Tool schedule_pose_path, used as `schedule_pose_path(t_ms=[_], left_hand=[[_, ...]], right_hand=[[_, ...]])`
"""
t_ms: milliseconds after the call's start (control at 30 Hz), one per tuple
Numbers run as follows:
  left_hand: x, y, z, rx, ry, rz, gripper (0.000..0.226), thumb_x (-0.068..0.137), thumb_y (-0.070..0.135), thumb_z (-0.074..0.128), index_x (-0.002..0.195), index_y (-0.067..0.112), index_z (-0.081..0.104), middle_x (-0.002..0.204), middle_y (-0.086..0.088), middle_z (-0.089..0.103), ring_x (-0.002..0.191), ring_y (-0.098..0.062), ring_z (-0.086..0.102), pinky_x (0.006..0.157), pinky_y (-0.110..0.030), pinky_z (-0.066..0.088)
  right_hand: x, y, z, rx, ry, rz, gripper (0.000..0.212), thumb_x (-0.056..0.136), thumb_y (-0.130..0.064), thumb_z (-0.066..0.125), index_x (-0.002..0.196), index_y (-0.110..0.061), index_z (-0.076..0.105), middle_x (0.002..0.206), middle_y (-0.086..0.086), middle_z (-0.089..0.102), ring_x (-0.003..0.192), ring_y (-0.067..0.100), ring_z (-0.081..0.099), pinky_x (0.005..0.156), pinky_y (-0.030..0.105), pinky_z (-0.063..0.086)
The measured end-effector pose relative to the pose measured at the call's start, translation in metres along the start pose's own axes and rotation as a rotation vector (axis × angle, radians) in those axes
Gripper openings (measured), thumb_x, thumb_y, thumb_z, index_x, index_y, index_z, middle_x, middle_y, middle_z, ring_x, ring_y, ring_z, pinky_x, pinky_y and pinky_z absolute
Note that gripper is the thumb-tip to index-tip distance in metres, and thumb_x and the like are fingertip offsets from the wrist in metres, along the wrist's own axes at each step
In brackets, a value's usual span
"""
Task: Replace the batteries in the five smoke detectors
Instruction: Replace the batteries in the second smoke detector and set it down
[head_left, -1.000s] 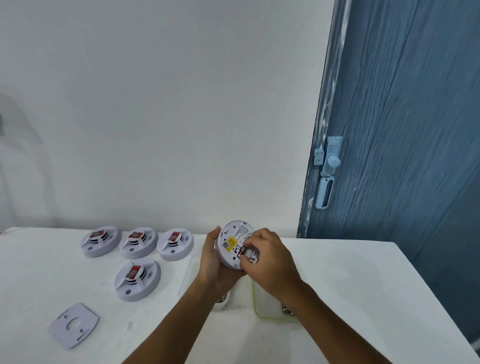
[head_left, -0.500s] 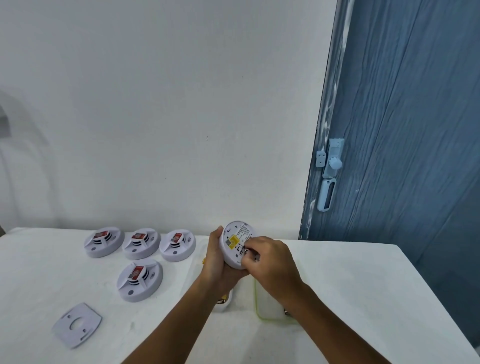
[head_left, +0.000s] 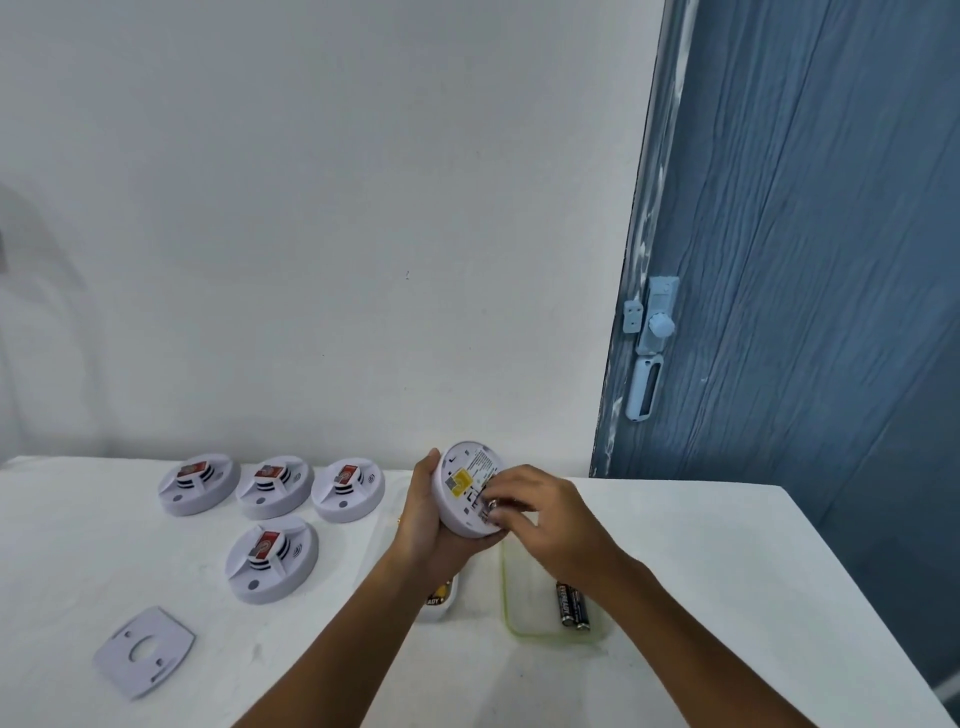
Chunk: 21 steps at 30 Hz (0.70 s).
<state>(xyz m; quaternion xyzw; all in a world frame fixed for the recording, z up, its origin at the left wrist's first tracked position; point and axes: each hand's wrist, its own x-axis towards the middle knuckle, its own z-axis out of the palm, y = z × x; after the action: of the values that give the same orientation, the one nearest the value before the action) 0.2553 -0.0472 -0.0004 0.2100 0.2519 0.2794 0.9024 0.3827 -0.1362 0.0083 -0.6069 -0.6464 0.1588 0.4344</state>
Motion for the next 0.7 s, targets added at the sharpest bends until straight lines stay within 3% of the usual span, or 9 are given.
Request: schedule_pose_path(t_ms=[100, 167, 267, 367, 433, 567, 700], left_hand=[[-0.001, 0.003, -0.003, 0.014, 0.015, 0.011, 0.057, 0.093, 0.055, 0.04, 0.119, 0.009, 0.06, 0.11, -0.021, 0.068, 0.108, -0.034, 0.057, 0.093, -0.049, 0.043], [-0.001, 0.006, -0.008, 0.012, 0.034, 0.028, 0.053, 0.092, 0.054, 0.042, 0.118, 0.012, 0.061, 0.114, -0.018, 0.066, 0.112, -0.034, 0.055, 0.095, -0.05, 0.041], [-0.003, 0.01, -0.013, -0.003, 0.038, 0.032, 0.051, 0.092, 0.053, 0.043, 0.117, 0.013, 0.062, 0.114, -0.016, 0.066, 0.115, -0.035, 0.053, 0.095, -0.051, 0.04], [-0.006, 0.013, -0.017, 0.01, 0.031, 0.033, 0.052, 0.092, 0.054, 0.043, 0.119, 0.013, 0.061, 0.115, -0.016, 0.066, 0.116, -0.035, 0.053, 0.096, -0.051, 0.041], [-0.007, 0.016, -0.018, 0.028, 0.027, 0.042, 0.053, 0.091, 0.054, 0.044, 0.121, 0.013, 0.061, 0.113, -0.017, 0.068, 0.115, -0.036, 0.053, 0.096, -0.051, 0.041], [-0.014, 0.022, -0.02, 0.063, 0.028, 0.067, 0.055, 0.09, 0.055, 0.045, 0.122, 0.013, 0.061, 0.114, -0.018, 0.067, 0.115, -0.038, 0.053, 0.095, -0.051, 0.041], [-0.023, 0.027, -0.025, 0.062, 0.041, 0.078, 0.056, 0.087, 0.054, 0.048, 0.121, 0.012, 0.061, 0.116, -0.02, 0.065, 0.113, -0.039, 0.053, 0.095, -0.051, 0.041]], right_hand=[[0.0, 0.002, -0.009, 0.264, 0.22, 0.17, 0.016, 0.09, -0.004, 0.062, 0.103, -0.011, 0.071, 0.091, 0.003, 0.07, 0.078, 0.007, 0.068, 0.076, 0.025, 0.056], [0.0, 0.012, -0.016, 0.296, 0.305, 0.31, 0.012, 0.092, -0.008, 0.061, 0.096, -0.018, 0.067, 0.08, 0.007, 0.069, 0.062, 0.01, 0.065, 0.068, 0.03, 0.057], [-0.003, 0.035, -0.022, 0.075, 0.192, 0.5, 0.01, 0.092, -0.015, 0.062, 0.083, -0.018, 0.062, 0.074, 0.012, 0.068, 0.053, 0.013, 0.06, 0.059, 0.027, 0.049], [-0.012, 0.049, -0.01, -0.069, -0.001, 0.608, 0.013, 0.089, -0.021, 0.065, 0.077, -0.016, 0.063, 0.068, 0.004, 0.066, 0.052, 0.012, 0.057, 0.052, 0.023, 0.045], [-0.014, 0.052, 0.0, -0.109, -0.055, 0.613, 0.015, 0.087, -0.026, 0.066, 0.075, -0.018, 0.063, 0.065, 0.0, 0.064, 0.053, 0.013, 0.059, 0.053, 0.027, 0.049], [-0.007, 0.046, 0.01, -0.361, -0.063, 0.607, 0.015, 0.087, -0.034, 0.062, 0.079, -0.022, 0.062, 0.084, -0.002, 0.066, 0.078, 0.02, 0.064, 0.068, 0.028, 0.047], [-0.006, 0.041, 0.01, -0.451, -0.044, 0.629, 0.009, 0.086, -0.027, 0.056, 0.088, -0.021, 0.063, 0.088, -0.004, 0.058, 0.087, 0.021, 0.062, 0.067, 0.025, 0.041]])
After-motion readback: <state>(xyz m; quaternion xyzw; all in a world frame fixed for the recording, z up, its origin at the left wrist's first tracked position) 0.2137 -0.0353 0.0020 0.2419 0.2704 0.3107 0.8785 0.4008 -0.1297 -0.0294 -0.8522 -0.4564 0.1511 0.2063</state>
